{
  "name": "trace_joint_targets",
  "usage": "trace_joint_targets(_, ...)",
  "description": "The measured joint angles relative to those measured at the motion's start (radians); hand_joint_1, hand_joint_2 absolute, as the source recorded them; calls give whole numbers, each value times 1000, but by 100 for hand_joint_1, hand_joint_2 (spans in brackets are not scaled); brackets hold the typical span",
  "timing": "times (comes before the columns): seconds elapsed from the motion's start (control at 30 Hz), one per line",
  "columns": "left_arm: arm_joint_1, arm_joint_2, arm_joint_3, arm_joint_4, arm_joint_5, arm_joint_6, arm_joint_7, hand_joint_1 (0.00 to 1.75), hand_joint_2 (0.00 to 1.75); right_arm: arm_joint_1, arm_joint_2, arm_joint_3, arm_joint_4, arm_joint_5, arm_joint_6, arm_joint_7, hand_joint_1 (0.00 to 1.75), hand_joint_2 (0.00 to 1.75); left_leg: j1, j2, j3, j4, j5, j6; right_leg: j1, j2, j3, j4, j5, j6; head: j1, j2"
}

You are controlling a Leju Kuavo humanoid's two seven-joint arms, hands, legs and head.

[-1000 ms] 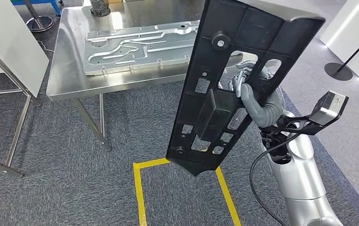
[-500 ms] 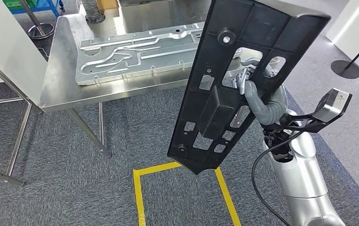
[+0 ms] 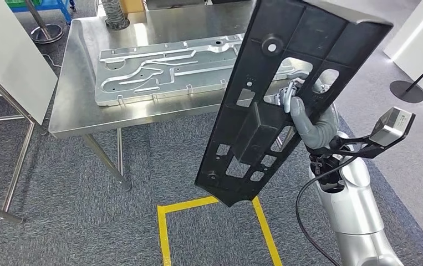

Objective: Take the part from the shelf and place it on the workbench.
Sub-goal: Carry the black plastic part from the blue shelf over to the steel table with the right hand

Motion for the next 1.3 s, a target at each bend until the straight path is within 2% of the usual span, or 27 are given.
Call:
trace_joint_targets(0.07, 0, -1, 0, 0, 2, 0, 0, 0, 175, -1, 1, 0, 1, 0, 1, 0, 175, 175, 2, -2, 20, 7, -20, -6, -6, -1, 34, -117, 92, 4, 0, 0)
trace_joint_targets(0.1, -1, -1, 0, 0, 2, -1, -1, 0, 175, -4, 2, 0, 2, 0, 2, 0, 175, 175, 1, -3, 27, 12, -31, -12, -6, 0, 61, -182, 125, 3, 0, 0)
trace_joint_targets(0.13, -2, -1, 0, 0, 2, -1, -2, 0, 175, -5, 3, 0, 3, 0, 4, 0, 175, 175, 0, -5, 32, 15, -41, -18, -6, 1, 81, -231, 144, -3, 0, 0)
trace_joint_targets(0.17, -3, -1, 0, 0, 2, -1, -2, 0, 175, -7, 4, 0, 4, 1, 5, 0, 175, 175, -1, -6, 35, 17, -48, -24, -5, 3, 90, -253, 147, -10, 0, 0)
trace_joint_targets(0.27, -6, 0, 0, 0, 2, -1, -3, 0, 175, -10, 4, 1, 6, 1, 9, 1, 175, 175, 0, -6, 42, 17, -62, -40, -1, 6, 97, -255, 133, -36, 0, 0)
trace_joint_targets(0.33, -7, 0, 0, 0, 2, -1, -4, 0, 175, -15, 4, 1, 7, 1, 9, 0, 175, 175, 2, -4, 23, 68, -91, -50, -3, 6, 108, -258, 124, -50, 0, 0)
trace_joint_targets(0.37, -7, 0, 0, 0, 2, -1, -4, 0, 175, -17, 4, 1, 7, 1, 9, 0, 175, 175, 4, -4, -6, 126, -116, -53, -3, 5, 114, -259, 119, -56, 0, 0)
trace_joint_targets(0.43, -5, 0, 0, 0, 2, -1, -5, 0, 175, -18, 3, 1, 8, 1, 9, 0, 175, 175, 5, -4, -92, 270, -162, -57, 0, 5, 125, -259, 107, -62, 0, 0)
trace_joint_targets(0.47, -3, 0, 0, 0, 1, -2, -5, 0, 175, -17, 3, 2, 9, 1, 9, 0, 175, 175, 5, -4, -127, 315, -164, -56, 2, 5, 133, -259, 101, -63, 0, 0)
trace_joint_targets(0.5, -2, 0, 0, 0, 1, -2, -5, 0, 175, -17, 3, 2, 11, 1, 9, 0, 175, 175, 4, -4, -145, 324, -145, -53, 5, 6, 143, -259, 93, -64, 0, 0)
trace_joint_targets(0.53, -2, 0, 0, 0, 1, -2, -5, 0, 175, -17, 3, 2, 11, 1, 9, 0, 175, 175, 2, -4, -143, 290, -106, -46, 8, 7, 155, -259, 85, -65, 0, 0)
trace_joint_targets(0.57, -2, 0, 0, 0, 1, -2, -5, 0, 175, -18, 3, 3, 12, 1, 9, 0, 175, 175, -2, -4, -123, 223, -54, -34, 11, 8, 169, -260, 76, -65, 0, 0)
trace_joint_targets(0.6, -2, 2, 0, 0, 1, -2, -5, 0, 175, -18, 3, 3, 12, 1, 9, 0, 175, 175, -8, -4, -97, 152, -10, -18, 13, 8, 180, -262, 68, -65, 0, 0)
trace_joint_targets(0.63, -2, 4, 0, 0, 1, -2, -5, 0, 175, -19, 3, 3, 13, 1, 10, 0, 175, 175, -14, -2, -73, 90, 19, -2, 13, 8, 188, -265, 63, -63, 0, 0)
trace_joint_targets(0.67, -4, 5, 0, 0, 1, -2, -5, 0, 175, -19, 3, 3, 13, 1, 10, 0, 175, 175, -21, -1, -57, 51, 31, 11, 10, 8, 192, -269, 60, -59, 0, 0)
trace_joint_targets(0.7, -4, 7, 0, 0, 1, -2, -5, 0, 175, -18, 3, 3, 14, 1, 9, 0, 175, 175, -25, 0, -49, 30, 29, 19, 8, 8, 195, -271, 61, -53, 0, 0)
trace_joint_targets(0.73, -4, 6, 0, 0, 0, -3, -5, 0, 175, -17, 3, 3, 15, 1, 9, 0, 175, 175, -27, 1, -42, 14, 27, 22, 7, 8, 198, -272, 66, -46, 0, 0)
trace_joint_targets(0.83, -3, 5, 0, 0, 0, -4, -4, 0, 175, -18, 4, 3, 15, 1, 9, 0, 175, 175, -18, -1, -1, -26, 29, 18, 7, 4, 191, -239, 61, -34, 0, 0)
trace_joint_targets(0.9, -6, 5, 0, 0, -2, -5, -4, 0, 175, -20, 4, 2, 15, 0, 9, -1, 175, 175, -14, -1, 19, -37, 23, 15, 5, 3, 131, -143, 22, -24, 0, 0)
trace_joint_targets(0.97, -6, 4, 0, 0, -4, -7, -4, 0, 175, -15, 5, 1, 15, -2, 8, -2, 175, 175, -12, -1, 31, -34, 9, 11, -1, 3, 46, -37, -14, -12, 0, 0)
trace_joint_targets(1.0, -5, 3, 0, 0, -5, -8, -4, 0, 175, -11, 5, 0, 15, -2, 8, -2, 175, 175, -9, -2, 38, -31, 0, 7, -5, 3, 21, -22, -8, -6, 0, 0)
trace_joint_targets(1.03, -4, 2, 0, 0, -5, -9, -3, 0, 175, -8, 5, 0, 15, -2, 8, -2, 175, 175, -6, -2, 46, -26, -11, 3, -9, 2, 14, -42, 19, 1, 0, 0)
trace_joint_targets(1.1, -4, 0, 0, 0, -5, -10, -2, 0, 175, -6, 5, -1, 15, -1, 6, -2, 175, 175, 4, -1, 63, -13, -36, -11, -17, 1, 48, -162, 112, 13, 0, 0)
trace_joint_targets(1.13, -5, -1, -1, 0, -5, -10, -2, 0, 175, -6, 6, -2, 15, 0, 5, -2, 175, 175, 7, -2, 69, -3, -49, -19, -18, -1, 63, -214, 137, 13, 0, 0)
trace_joint_targets(1.17, -6, -1, -1, 0, -4, -10, -2, 0, 175, -6, 7, -2, 15, 1, 3, -1, 175, 175, 8, -2, 71, 3, -61, -27, -16, -3, 72, -244, 151, 6, 0, 0)
trace_joint_targets(1.27, -8, -1, -1, 0, -4, -10, -4, 0, 175, -4, 9, -4, 13, 4, -4, 0, 175, 175, 7, -1, 80, 15, -81, -46, -10, -2, 73, -245, 144, -32, 0, 0)
trace_joint_targets(1.3, -8, -1, -1, 0, -4, -10, -5, 0, 175, -5, 8, -4, 11, 5, -5, 0, 175, 175, 8, 0, 82, 25, -85, -50, -11, 0, 79, -245, 140, -40, 0, 0)
